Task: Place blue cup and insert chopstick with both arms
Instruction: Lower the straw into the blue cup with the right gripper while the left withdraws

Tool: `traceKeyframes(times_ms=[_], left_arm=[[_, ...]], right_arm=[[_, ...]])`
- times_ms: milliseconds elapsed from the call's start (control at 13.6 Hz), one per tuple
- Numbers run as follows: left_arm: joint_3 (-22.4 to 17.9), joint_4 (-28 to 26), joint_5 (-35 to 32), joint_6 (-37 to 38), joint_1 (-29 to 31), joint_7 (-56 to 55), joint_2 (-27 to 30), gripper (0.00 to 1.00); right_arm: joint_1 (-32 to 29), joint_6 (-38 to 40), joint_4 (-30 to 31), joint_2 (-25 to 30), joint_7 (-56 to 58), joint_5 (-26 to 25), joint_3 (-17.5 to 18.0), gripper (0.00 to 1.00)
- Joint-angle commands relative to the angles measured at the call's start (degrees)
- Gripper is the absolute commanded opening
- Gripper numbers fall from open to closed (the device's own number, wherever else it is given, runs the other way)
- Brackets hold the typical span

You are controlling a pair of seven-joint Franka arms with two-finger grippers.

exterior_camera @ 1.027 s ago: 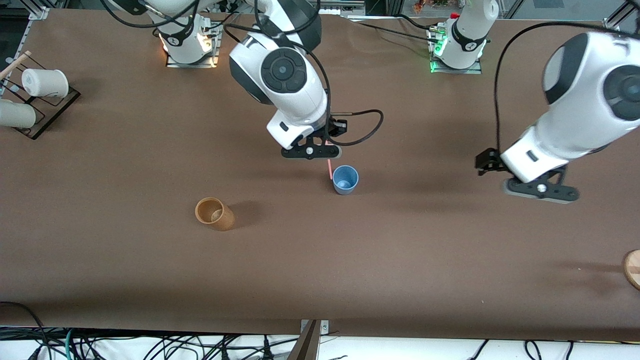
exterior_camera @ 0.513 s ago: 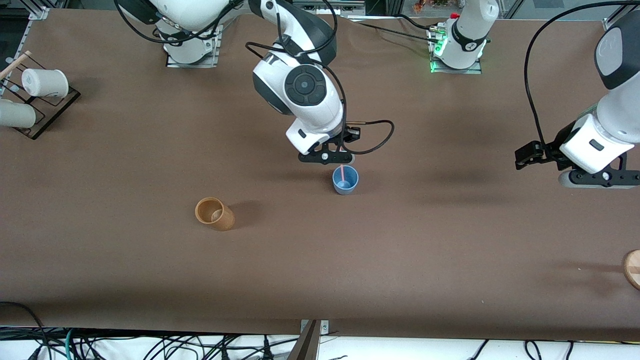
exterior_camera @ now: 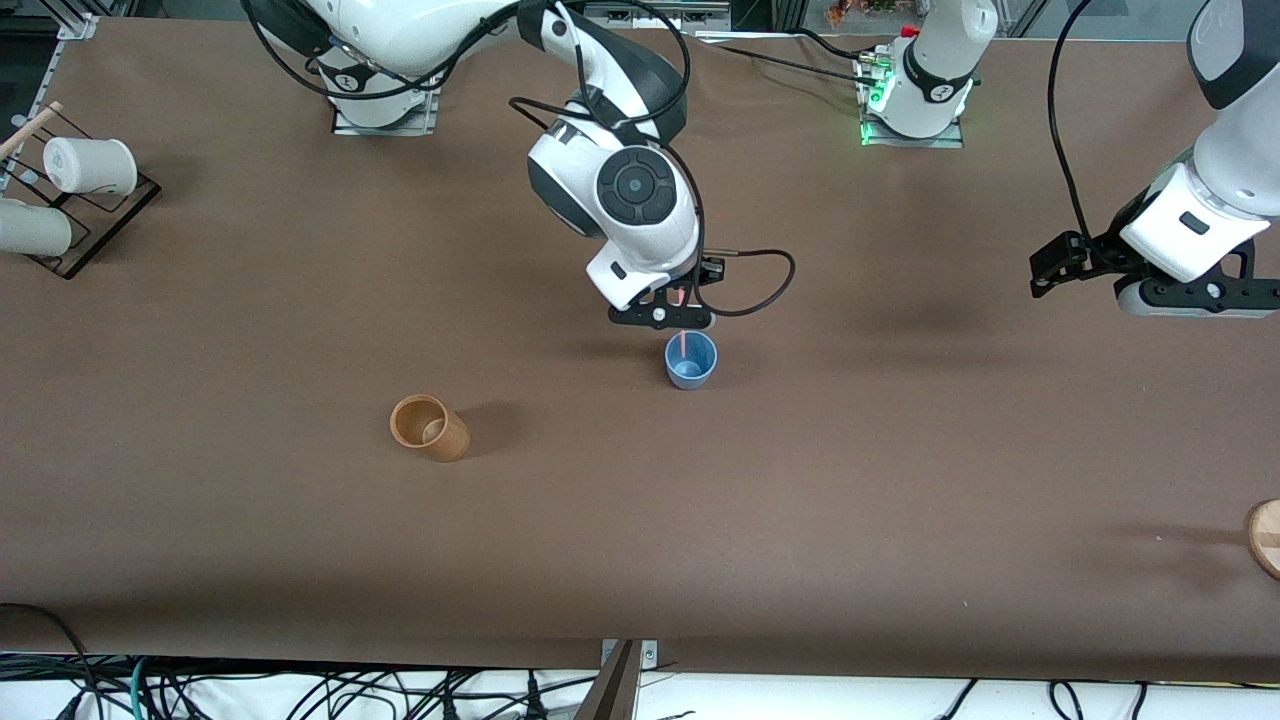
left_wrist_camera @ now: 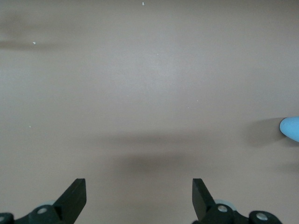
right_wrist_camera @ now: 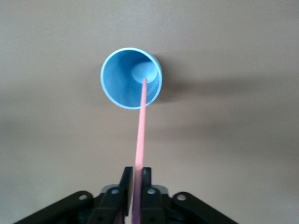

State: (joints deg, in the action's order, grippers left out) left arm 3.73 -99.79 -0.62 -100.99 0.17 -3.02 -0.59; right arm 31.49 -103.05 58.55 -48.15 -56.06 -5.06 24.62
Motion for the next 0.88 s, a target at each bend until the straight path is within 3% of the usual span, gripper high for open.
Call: traceKeyframes(times_ms=[0, 220, 440, 660, 807], left_arm=[[0.9, -0.7, 0.6, -0.7, 0.7, 0.5, 0.9, 1.0], [1.0, -0.6, 0.6, -0.7, 0.4, 0.6, 0.9, 1.0], [1.0, -0.6, 0.7, -0.6, 0.5, 0.6, 0.7, 1.0], [1.0, -0.6, 0.7, -0.5, 0.6, 0.5, 0.6, 1.0], [1.0, -0.6, 0.7, -0.5, 0.5, 0.4, 0.6, 1.0]], right_arm=[[0.1, 1.2, -0.6, 0.5, -1.7, -1.3, -1.7, 1.0], [-1.6, 5.9, -3.8, 1.8, -0.9, -1.3, -4.4, 1.0], [-5.4, 9.0, -3.4, 8.0, 7.3, -1.0, -7.9, 1.0], [-12.0, 13.2, 1.8, 15.0, 22.4, -0.3, -9.0, 1.0], [-18.8, 13.2, 10.2, 22.4, 31.4, 2.3, -8.7, 1.0]])
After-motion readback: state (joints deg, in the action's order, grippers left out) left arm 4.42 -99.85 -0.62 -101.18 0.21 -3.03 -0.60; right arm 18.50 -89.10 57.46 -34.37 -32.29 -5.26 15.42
